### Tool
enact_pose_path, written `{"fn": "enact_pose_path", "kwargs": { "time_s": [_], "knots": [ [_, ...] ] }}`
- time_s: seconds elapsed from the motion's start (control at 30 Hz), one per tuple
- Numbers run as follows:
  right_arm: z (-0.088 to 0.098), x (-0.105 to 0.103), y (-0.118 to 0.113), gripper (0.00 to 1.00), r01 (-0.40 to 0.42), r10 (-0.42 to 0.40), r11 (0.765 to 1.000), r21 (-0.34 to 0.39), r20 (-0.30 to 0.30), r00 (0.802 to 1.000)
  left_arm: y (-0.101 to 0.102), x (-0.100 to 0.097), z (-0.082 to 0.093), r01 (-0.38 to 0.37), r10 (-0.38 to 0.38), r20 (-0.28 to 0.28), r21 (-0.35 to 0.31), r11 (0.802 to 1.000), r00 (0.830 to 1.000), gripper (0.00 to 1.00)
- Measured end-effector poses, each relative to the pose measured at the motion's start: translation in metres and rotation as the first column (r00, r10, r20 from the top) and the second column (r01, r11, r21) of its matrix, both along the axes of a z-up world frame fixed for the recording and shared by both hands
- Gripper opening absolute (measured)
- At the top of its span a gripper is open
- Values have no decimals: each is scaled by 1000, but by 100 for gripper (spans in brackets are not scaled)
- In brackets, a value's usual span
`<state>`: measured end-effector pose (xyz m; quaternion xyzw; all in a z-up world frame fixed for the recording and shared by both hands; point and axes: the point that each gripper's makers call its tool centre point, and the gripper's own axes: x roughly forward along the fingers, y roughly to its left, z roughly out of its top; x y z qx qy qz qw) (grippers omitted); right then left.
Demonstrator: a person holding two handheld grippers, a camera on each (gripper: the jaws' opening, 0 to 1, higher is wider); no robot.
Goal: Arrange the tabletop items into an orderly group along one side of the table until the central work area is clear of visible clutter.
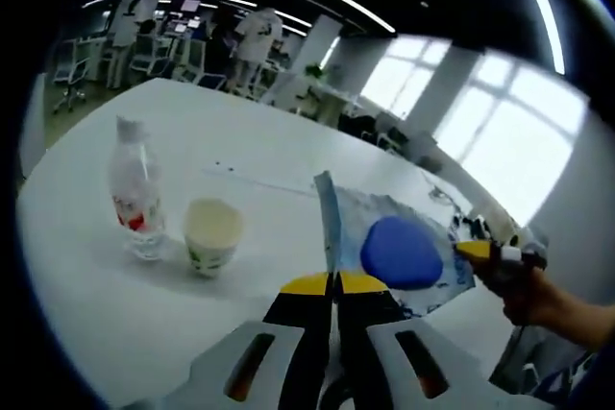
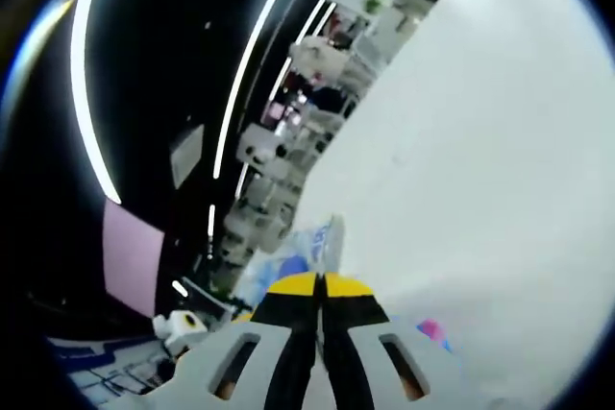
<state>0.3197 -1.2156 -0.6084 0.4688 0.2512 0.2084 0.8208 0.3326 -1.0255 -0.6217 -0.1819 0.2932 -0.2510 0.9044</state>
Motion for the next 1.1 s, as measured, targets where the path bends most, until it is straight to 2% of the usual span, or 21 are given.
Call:
{"fn": "enact_pose_path", "kwargs": {
  "time_s": [0.13, 0.33, 0.4, 0.5, 0.7, 0.8, 0.93, 1.03, 1.1],
  "knots": [
    [-5, 6, -1, 0, -5, 5, 999, -38, 3, 1000, -2, 8, -5, -17, 17, -8, 2, 1000, 1000, 0],
    [-20, 15, 2, 0, -13, 12, 997, -74, -16, 1000, 1, 17, -21, -46, 47, -36, 24, 999, 998, 0],
    [-24, 17, 3, 0, -16, 15, 997, -79, -20, 1000, 3, 19, -30, -42, 45, -45, 62, 997, 998, 0],
    [-31, 24, 7, 0, -28, 26, 995, -97, -27, 999, 5, 22, -45, -15, 22, -39, 156, 988, 999, 0],
    [-45, 40, 13, 0, -65, 60, 986, -154, -37, 998, 9, 35, -56, -41, 52, -62, 161, 986, 997, 0],
    [-55, 44, 14, 0, -80, 72, 979, -185, -49, 996, 9, 35, -63, -8, 23, -69, 212, 977, 997, 0],
    [-72, 48, 16, 0, -99, 83, 970, -220, -80, 993, 11, 37, -78, 2, 23, -107, 222, 975, 994, 0],
    [-81, 51, 18, 0, -121, 102, 955, -272, -82, 991, 12, 38, -82, -1, 28, -114, 232, 973, 993, 0],
    [-85, 54, 18, 0, -125, 103, 952, -280, -90, 991, 13, 39, -83, -1, 28, -115, 235, 972, 993, 0]
  ]
}}
